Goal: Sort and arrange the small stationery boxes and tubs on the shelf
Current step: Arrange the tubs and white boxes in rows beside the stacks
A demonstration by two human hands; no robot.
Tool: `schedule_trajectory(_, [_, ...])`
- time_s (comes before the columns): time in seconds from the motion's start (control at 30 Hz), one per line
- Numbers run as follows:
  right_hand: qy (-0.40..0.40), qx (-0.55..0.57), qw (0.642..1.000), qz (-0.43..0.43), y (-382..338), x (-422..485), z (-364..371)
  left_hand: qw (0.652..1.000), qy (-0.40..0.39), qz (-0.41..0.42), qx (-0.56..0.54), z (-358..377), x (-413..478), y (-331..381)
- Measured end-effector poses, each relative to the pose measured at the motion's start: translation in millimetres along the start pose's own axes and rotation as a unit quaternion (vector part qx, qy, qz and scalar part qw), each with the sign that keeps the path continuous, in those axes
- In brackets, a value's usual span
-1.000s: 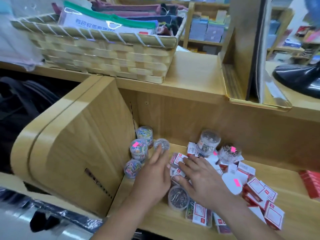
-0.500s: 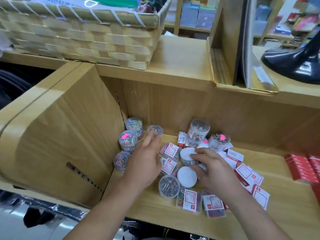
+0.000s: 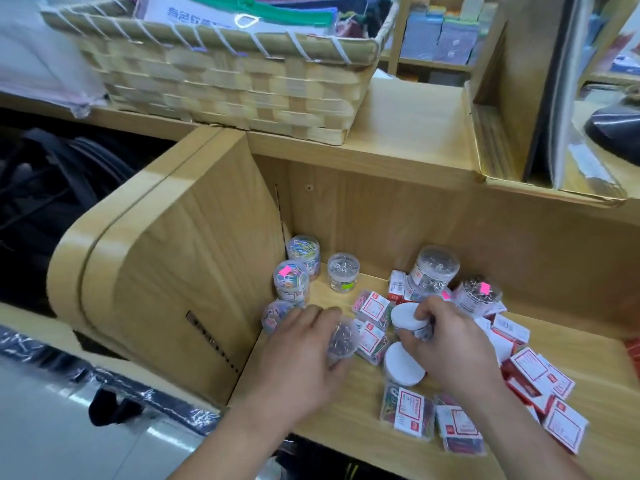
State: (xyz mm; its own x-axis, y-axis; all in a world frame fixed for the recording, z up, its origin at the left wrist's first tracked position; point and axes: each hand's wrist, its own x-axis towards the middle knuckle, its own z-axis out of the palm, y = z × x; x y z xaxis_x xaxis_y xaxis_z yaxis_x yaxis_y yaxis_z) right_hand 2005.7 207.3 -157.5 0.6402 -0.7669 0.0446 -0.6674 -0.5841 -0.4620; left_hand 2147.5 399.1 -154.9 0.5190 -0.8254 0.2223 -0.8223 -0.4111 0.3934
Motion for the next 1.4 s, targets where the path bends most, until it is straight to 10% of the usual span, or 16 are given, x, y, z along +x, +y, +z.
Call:
schedule_trajectory(0.4, [0.059, 0.197, 0.978, -0.030, -3.1, -23.9, -8.6, 0.980, -0.018, -0.013, 0.196, 21.7, 49.2, -12.5])
schedule_trajectory(0.57, [0.089, 0.233, 0.968, -0.009, 0.5, -29.8, -10.3, 0.992, 0.027, 0.077, 0.100, 22.6, 49.6, 9.4])
schedule_trajectory(0.7, [0.100, 0.247, 0.964, 0.007, 4.6, -28.9, -14.6, 0.986, -0.087, 0.142, 0.022, 52.8, 39.9, 20.6])
schedule_trajectory(1.4, [0.065, -0.075, 0.992, -0.073, -48.7, 38.4, 51.5, 0.999, 0.000, 0.041, 0.015, 32.2, -52.2, -18.1])
